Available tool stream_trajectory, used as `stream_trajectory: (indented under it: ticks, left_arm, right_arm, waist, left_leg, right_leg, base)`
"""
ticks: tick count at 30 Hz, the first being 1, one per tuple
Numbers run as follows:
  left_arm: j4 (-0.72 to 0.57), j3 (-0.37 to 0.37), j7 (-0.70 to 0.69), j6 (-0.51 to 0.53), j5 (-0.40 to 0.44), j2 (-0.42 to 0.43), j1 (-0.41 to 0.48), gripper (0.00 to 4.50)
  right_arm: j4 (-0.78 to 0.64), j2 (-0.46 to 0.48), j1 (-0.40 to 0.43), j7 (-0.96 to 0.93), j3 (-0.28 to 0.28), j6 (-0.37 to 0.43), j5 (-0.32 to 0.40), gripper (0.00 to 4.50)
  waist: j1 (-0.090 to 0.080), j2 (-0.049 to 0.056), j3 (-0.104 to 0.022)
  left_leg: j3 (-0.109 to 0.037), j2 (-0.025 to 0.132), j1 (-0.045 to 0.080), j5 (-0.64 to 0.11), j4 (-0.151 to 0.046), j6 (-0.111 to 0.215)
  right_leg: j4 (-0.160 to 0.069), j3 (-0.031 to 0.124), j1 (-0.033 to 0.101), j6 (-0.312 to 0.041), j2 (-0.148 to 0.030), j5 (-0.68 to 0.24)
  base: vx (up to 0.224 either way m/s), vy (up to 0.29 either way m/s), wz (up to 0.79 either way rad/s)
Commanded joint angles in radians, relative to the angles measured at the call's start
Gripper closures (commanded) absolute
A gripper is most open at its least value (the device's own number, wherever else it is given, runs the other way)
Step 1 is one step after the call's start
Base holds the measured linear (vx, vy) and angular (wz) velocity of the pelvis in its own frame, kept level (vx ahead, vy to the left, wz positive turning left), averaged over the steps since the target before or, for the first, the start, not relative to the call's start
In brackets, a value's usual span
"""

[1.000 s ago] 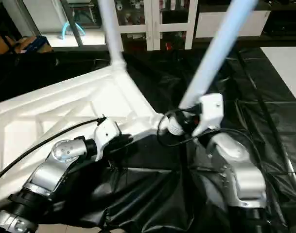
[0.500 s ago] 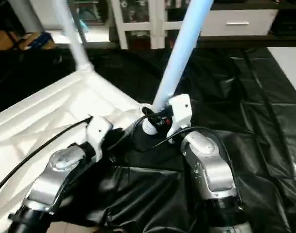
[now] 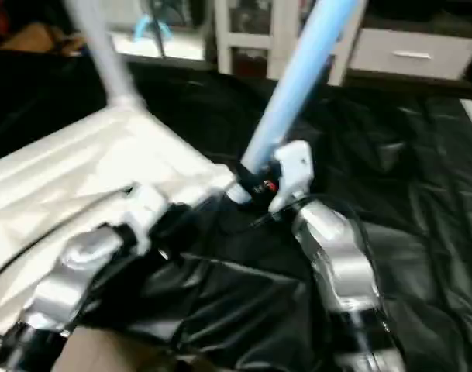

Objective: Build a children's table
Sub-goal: Insert table leg to table base

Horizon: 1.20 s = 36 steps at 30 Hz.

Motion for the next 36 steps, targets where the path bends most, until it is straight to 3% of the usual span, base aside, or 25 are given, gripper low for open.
stream_trajectory:
  ticks: [1, 2, 3, 4, 5, 6, 11, 13, 14, 15, 17, 18, 20, 21, 22, 23, 24, 25, 26, 27, 29, 31, 32, 33, 36]
  left_arm:
    - [0.062, -0.131, -0.138, -0.171, 0.029, -0.020, -0.072, 4.50]
    - [0.090, -0.148, -0.171, -0.218, 0.028, -0.028, -0.091, 4.50]
    - [0.127, -0.167, -0.218, -0.263, 0.021, -0.038, -0.116, 4.50]
    - [0.155, -0.178, -0.245, -0.291, 0.018, -0.044, -0.136, 4.50]
    - [0.183, -0.187, -0.283, -0.326, 0.009, -0.051, -0.159, 4.50]
    - [0.226, -0.190, -0.302, -0.353, 0.012, -0.056, -0.191, 4.50]
    - [0.463, -0.190, -0.197, -0.479, 0.104, -0.060, -0.329, 4.50]
    - [0.548, -0.163, -0.074, -0.458, 0.147, -0.051, -0.370, 4.50]
    - [0.585, -0.133, -0.028, -0.452, 0.142, -0.043, -0.387, 4.50]
    - [0.580, -0.108, -0.038, -0.435, 0.112, -0.039, -0.385, 4.50]
    - [0.573, -0.076, -0.070, -0.405, 0.064, -0.034, -0.382, 4.30]
    - [0.483, -0.014, -0.154, -0.293, -0.043, -0.021, -0.345, 4.18]
    - [0.284, 0.071, -0.261, -0.071, -0.202, 0.021, -0.262, 4.07]
    - [0.268, 0.075, -0.268, -0.051, -0.215, 0.028, -0.255, 3.98]
    - [0.252, 0.079, -0.275, -0.031, -0.228, 0.036, -0.248, 3.84]
    - [0.188, 0.090, -0.268, 0.041, -0.242, 0.062, -0.216, 3.84]
    - [0.112, 0.099, -0.259, 0.128, -0.261, 0.094, -0.178, 3.67]
    - [-0.007, 0.117, -0.235, 0.263, -0.289, 0.134, -0.114, 3.66]
    - [-0.080, 0.129, -0.231, 0.335, -0.333, 0.154, -0.074, 3.66]
    - [-0.142, 0.134, -0.233, 0.390, -0.374, 0.177, -0.039, 3.53]
    - [-0.221, 0.130, -0.252, 0.445, -0.415, 0.221, 0.011, 3.29]
    - [-0.274, 0.124, -0.271, 0.468, -0.392, 0.252, 0.055, 3.25]
    - [-0.283, 0.125, -0.271, 0.476, -0.386, 0.255, 0.061, 3.19]
    - [-0.302, 0.127, -0.268, 0.495, -0.372, 0.262, 0.075, 3.19]
    - [-0.384, 0.120, -0.202, 0.618, -0.361, 0.263, 0.096, 2.86]
  right_arm:
    - [-0.070, -0.023, 0.028, -0.017, -0.052, -0.008, 0.011, 2.65]
    - [-0.080, -0.031, 0.038, -0.018, -0.063, -0.012, 0.011, 2.65]
    - [-0.091, -0.038, 0.053, -0.016, -0.076, -0.018, 0.016, 2.65]
    - [-0.104, -0.043, 0.069, -0.020, -0.084, -0.014, 0.019, 2.65]
    - [-0.123, -0.053, 0.085, -0.021, -0.088, -0.011, 0.014, 2.65]
    - [-0.150, -0.059, 0.102, -0.022, -0.090, -0.001, 0.015, 2.65]
    - [-0.236, -0.067, 0.143, -0.054, -0.104, 0.042, 0.015, 2.65]
    - [-0.248, -0.065, 0.147, -0.057, -0.103, 0.054, 0.021, 2.65]
    - [-0.250, -0.065, 0.143, -0.057, -0.099, 0.058, 0.021, 2.65]
    - [-0.250, -0.064, 0.140, -0.054, -0.096, 0.060, 0.023, 2.65]
    - [-0.252, -0.065, 0.137, -0.051, -0.092, 0.066, 0.027, 2.65]
    - [-0.253, -0.068, 0.125, -0.042, -0.085, 0.075, 0.033, 2.65]
    - [-0.252, -0.077, 0.099, -0.023, -0.074, 0.100, 0.049, 2.65]
    - [-0.252, -0.077, 0.095, -0.022, -0.073, 0.105, 0.050, 2.65]
    - [-0.253, -0.078, 0.091, -0.020, -0.071, 0.110, 0.052, 2.65]
    - [-0.246, -0.082, 0.080, -0.008, -0.064, 0.116, 0.055, 2.65]
    - [-0.235, -0.084, 0.065, 0.006, -0.055, 0.123, 0.058, 2.65]
    - [-0.212, -0.086, 0.045, 0.027, -0.047, 0.125, 0.062, 2.65]
    - [-0.198, -0.085, 0.034, 0.037, -0.043, 0.125, 0.064, 2.65]
    - [-0.188, -0.084, 0.025, 0.046, -0.039, 0.126, 0.069, 2.65]
    - [-0.173, -0.083, 0.012, 0.059, -0.031, 0.129, 0.074, 2.65]
    - [-0.158, -0.087, 0.002, 0.077, -0.021, 0.130, 0.077, 2.65]
    - [-0.155, -0.087, 0.000, 0.080, -0.019, 0.130, 0.077, 2.65]
    - [-0.148, -0.088, -0.005, 0.087, -0.013, 0.131, 0.076, 2.65]
    - [-0.130, -0.087, -0.021, 0.107, 0.008, 0.138, 0.072, 2.65]
  waist:
    - [-0.012, 0.031, -0.106]
    - [-0.015, 0.007, -0.103]
    - [-0.011, 0.024, -0.103]
    - [-0.020, 0.029, -0.103]
    - [-0.024, 0.024, -0.103]
    - [-0.031, 0.046, -0.103]
    - [-0.079, 0.041, -0.110]
    - [-0.094, 0.025, -0.108]
    - [-0.100, 0.026, -0.107]
    - [-0.105, 0.016, -0.108]
    - [-0.111, 0.021, -0.108]
    - [-0.113, -0.018, -0.109]
    - [-0.109, 0.001, -0.113]
    - [-0.111, -0.017, -0.110]
    - [-0.107, -0.003, -0.111]
    - [-0.107, -0.003, -0.111]
    - [-0.102, -0.032, -0.110]
    - [-0.099, -0.023, -0.109]
    - [-0.102, -0.040, -0.108]
    - [-0.099, -0.041, -0.106]
    - [-0.094, -0.053, -0.103]
    - [-0.081, -0.051, -0.099]
    - [-0.078, -0.069, -0.094]
    - [-0.074, -0.074, -0.093]
    - [-0.073, -0.075, -0.090]
  left_leg:
    - [-0.005, 0.008, 0.069, 0.352, -0.022, 0.087]
    - [-0.007, 0.007, 0.058, 0.285, -0.028, 0.076]
    - [-0.011, 0.004, 0.051, 0.279, -0.030, 0.077]
    - [-0.010, 0.007, 0.054, 0.260, -0.028, 0.075]
    - [-0.013, 0.004, 0.047, 0.267, -0.029, 0.078]
    - [-0.012, 0.000, 0.052, 0.289, -0.024, 0.082]
    - [-0.017, -0.007, 0.037, 0.217, -0.026, 0.113]
    - [-0.014, -0.005, 0.034, 0.169, -0.028, 0.123]
    - [-0.013, -0.003, 0.035, 0.150, -0.029, 0.134]
    - [-0.013, -0.003, 0.033, 0.149, -0.029, 0.148]
    - [-0.013, 0.000, 0.034, 0.178, -0.028, 0.177]
    - [-0.007, 0.001, 0.031, 0.198, -0.028, 0.199]
    - [-0.009, 0.004, 0.032, 0.265, -0.022, 0.236]
    - [-0.007, 0.004, 0.033, 0.297, -0.020, 0.259]
    - [-0.006, 0.006, 0.047, 0.316, -0.015, 0.269]
    - [-0.006, 0.006, 0.047, 0.316, -0.015, 0.269]
    - [-0.007, 0.009, 0.041, 0.355, -0.020, 0.269]
    - [-0.007, 0.010, 0.047, 0.366, -0.018, 0.271]
    - [-0.006, 0.013, 0.050, 0.370, -0.019, 0.263]
    - [-0.004, 0.011, 0.053, 0.389, -0.020, 0.256]
    - [-0.001, 0.011, 0.063, 0.395, -0.022, 0.240]
    - [0.000, 0.009, 0.062, 0.402, -0.024, 0.219]
    - [0.004, 0.008, 0.060, 0.374, -0.029, 0.206]
    - [0.004, 0.009, 0.056, 0.349, -0.033, 0.194]
    - [0.005, 0.008, 0.059, 0.334, -0.036, 0.162]
  right_leg:
    - [-0.014, 0.016, 0.060, -0.175, -0.011, 0.541]
    - [-0.018, 0.021, 0.071, -0.180, -0.017, 0.516]
    - [-0.018, 0.021, 0.074, -0.183, -0.024, 0.500]
    - [-0.020, 0.022, 0.068, -0.180, -0.021, 0.484]
    - [-0.016, 0.024, 0.075, -0.184, -0.022, 0.494]
    - [-0.022, 0.021, 0.071, -0.177, -0.019, 0.504]
    - [-0.019, 0.022, 0.090, -0.167, -0.030, 0.558]
    - [-0.024, 0.025, 0.094, -0.175, -0.032, 0.537]
    - [-0.027, 0.025, 0.094, -0.187, -0.032, 0.520]
    - [-0.024, 0.026, 0.096, -0.207, -0.033, 0.509]
    - [-0.024, 0.023, 0.089, -0.233, -0.033, 0.487]
    - [-0.019, 0.025, 0.093, -0.256, -0.031, 0.487]
    - [-0.007, 0.021, 0.081, -0.285, -0.032, 0.486]
    - [-0.006, 0.020, 0.076, -0.291, -0.025, 0.484]
    - [-0.008, 0.019, 0.063, -0.284, -0.022, 0.474]
    - [-0.008, 0.019, 0.063, -0.284, -0.022, 0.474]
    - [0.003, 0.019, 0.076, -0.278, -0.026, 0.512]
    - [0.000, 0.018, 0.065, -0.269, -0.023, 0.508]
    - [0.003, 0.018, 0.066, -0.265, -0.023, 0.504]
    - [-0.002, 0.017, 0.060, -0.258, -0.019, 0.497]
    - [-0.004, 0.016, 0.053, -0.262, -0.013, 0.476]
    - [-0.006, 0.017, 0.053, -0.250, -0.013, 0.463]
    - [-0.008, 0.019, 0.057, -0.245, -0.014, 0.446]
    - [-0.009, 0.022, 0.062, -0.240, -0.019, 0.431]
    - [-0.011, 0.023, 0.059, -0.232, -0.015, 0.430]
  base:
    - [-0.048, 0.053, 0.05]
    - [-0.048, 0.053, 0.05]
    - [-0.048, 0.060, 0.02]
    - [-0.035, 0.058, -0.05]
    - [-0.035, 0.058, -0.05]
    - [0.000, 0.000, 0.00]
    - [0.000, 0.000, 0.00]
    - [0.000, 0.000, 0.00]
    - [0.000, 0.000, 0.00]
    - [0.000, 0.000, 0.00]
    - [0.000, 0.000, 0.00]
    - [0.000, 0.000, 0.00]
    - [0.000, 0.000, 0.00]
    - [0.000, 0.000, 0.00]
    - [0.000, 0.000, 0.00]
    - [0.000, 0.000, 0.00]
    - [0.000, 0.000, 0.00]
    - [0.000, 0.000, 0.00]
    - [0.000, 0.000, 0.00]
    - [0.000, 0.000, 0.00]
    - [0.000, 0.000, 0.00]
    - [0.000, 0.000, 0.00]
    - [0.000, 0.000, 0.00]
    - [0.000, 0.000, 0.00]
    - [0.000, 0.000, 0.00]
